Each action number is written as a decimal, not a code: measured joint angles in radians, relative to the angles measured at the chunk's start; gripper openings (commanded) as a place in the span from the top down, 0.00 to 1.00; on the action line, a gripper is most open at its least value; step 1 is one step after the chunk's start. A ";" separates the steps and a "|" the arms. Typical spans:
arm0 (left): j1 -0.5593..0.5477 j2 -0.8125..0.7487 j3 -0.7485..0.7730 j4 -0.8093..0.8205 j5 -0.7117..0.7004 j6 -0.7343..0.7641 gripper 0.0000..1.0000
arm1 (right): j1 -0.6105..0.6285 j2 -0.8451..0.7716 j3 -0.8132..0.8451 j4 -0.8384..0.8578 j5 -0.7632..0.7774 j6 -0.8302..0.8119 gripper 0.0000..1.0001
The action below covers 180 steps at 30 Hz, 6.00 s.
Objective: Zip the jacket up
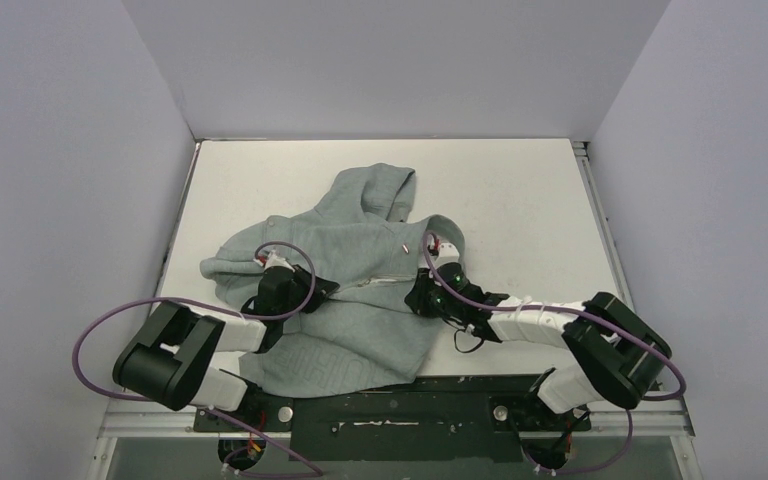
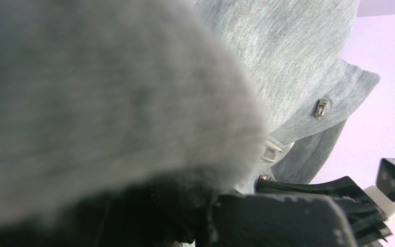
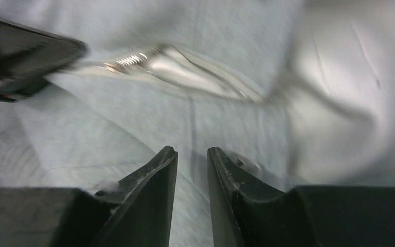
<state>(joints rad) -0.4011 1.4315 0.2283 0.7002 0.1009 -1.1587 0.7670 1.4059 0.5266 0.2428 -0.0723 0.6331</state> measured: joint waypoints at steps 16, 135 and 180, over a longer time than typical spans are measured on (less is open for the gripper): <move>0.018 0.154 -0.011 0.320 0.122 -0.052 1.00 | -0.020 0.278 0.399 -0.086 -0.137 -0.203 0.86; 0.034 0.373 1.160 0.127 0.975 -0.191 1.00 | -0.335 0.135 0.464 0.151 -0.080 -0.202 0.62; 0.034 0.402 1.199 0.372 1.074 -0.394 1.00 | -0.414 -0.288 0.129 0.377 -0.536 0.093 0.39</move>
<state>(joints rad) -0.3672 1.8339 1.4269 1.0721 1.1748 -1.5528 0.3531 1.1175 0.6552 0.6201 -0.6086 0.7265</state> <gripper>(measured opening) 0.062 0.604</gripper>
